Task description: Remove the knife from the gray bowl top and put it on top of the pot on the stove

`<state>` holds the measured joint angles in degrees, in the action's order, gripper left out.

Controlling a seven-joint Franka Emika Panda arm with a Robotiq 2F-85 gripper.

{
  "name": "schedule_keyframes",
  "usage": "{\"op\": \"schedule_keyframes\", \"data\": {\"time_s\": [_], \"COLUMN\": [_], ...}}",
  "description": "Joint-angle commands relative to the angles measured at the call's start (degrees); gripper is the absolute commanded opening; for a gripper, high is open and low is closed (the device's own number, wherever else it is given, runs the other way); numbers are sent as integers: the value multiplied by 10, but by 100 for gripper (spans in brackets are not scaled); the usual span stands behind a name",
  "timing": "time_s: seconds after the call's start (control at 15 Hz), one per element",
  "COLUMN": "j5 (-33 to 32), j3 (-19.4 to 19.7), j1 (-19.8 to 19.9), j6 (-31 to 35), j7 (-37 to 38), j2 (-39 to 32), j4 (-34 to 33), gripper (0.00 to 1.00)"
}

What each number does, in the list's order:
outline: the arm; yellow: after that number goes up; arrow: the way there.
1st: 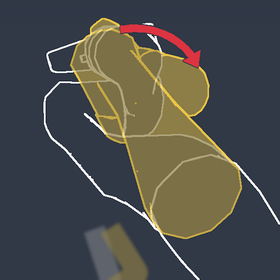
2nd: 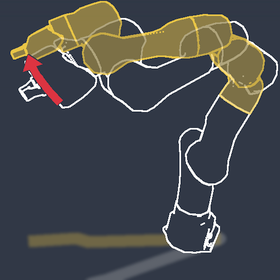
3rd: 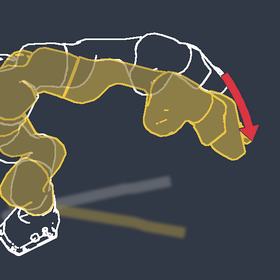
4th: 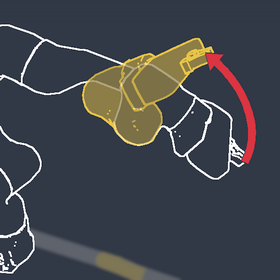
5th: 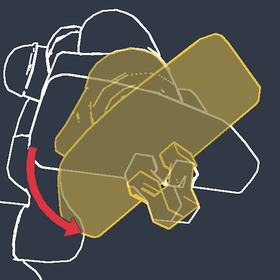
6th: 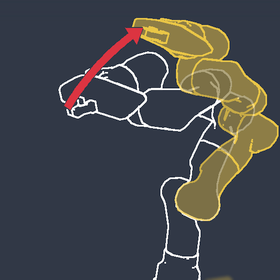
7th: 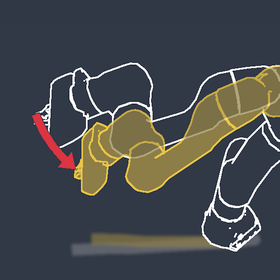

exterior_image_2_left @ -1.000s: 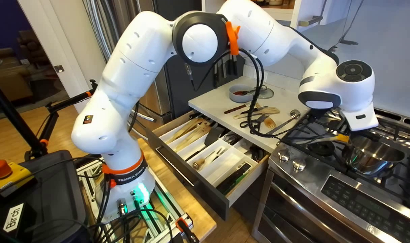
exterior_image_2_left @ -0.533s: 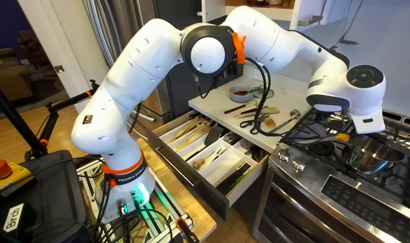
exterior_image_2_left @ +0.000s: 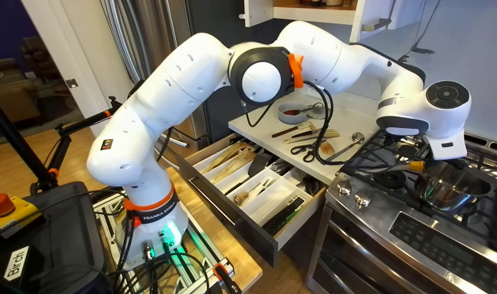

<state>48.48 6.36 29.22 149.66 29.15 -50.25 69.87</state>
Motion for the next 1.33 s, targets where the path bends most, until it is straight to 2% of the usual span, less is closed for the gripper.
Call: {"op": "schedule_keyframes", "data": {"time_s": [0.0, 0.13, 0.33, 0.4, 0.53, 0.67, 0.8, 0.87, 1.0, 1.27], "j5": [-10, -17, -18, -11, -15, -20, 2, 0, -17, -50], "j3": [21, 31, 35, 33, 27, 23, -3, -3, 15, 17], "j1": [-8, -12, -11, -10, -8, -10, 8, 6, -17, -44], "j6": [-19, -9, -3, 0, -23, -30, -30, -24, -13, 1], "j7": [43, 60, 64, 50, 18, -53, -152, -190, -240, -332], "j2": [-32, -37, -32, -20, 8, 57, 107, 127, 157, 228], "j4": [-48, -52, -48, -33, -6, 51, 102, 127, 177, 288], "gripper": [61, 73, 98, 100, 100, 100, 100, 100, 100, 100]}}
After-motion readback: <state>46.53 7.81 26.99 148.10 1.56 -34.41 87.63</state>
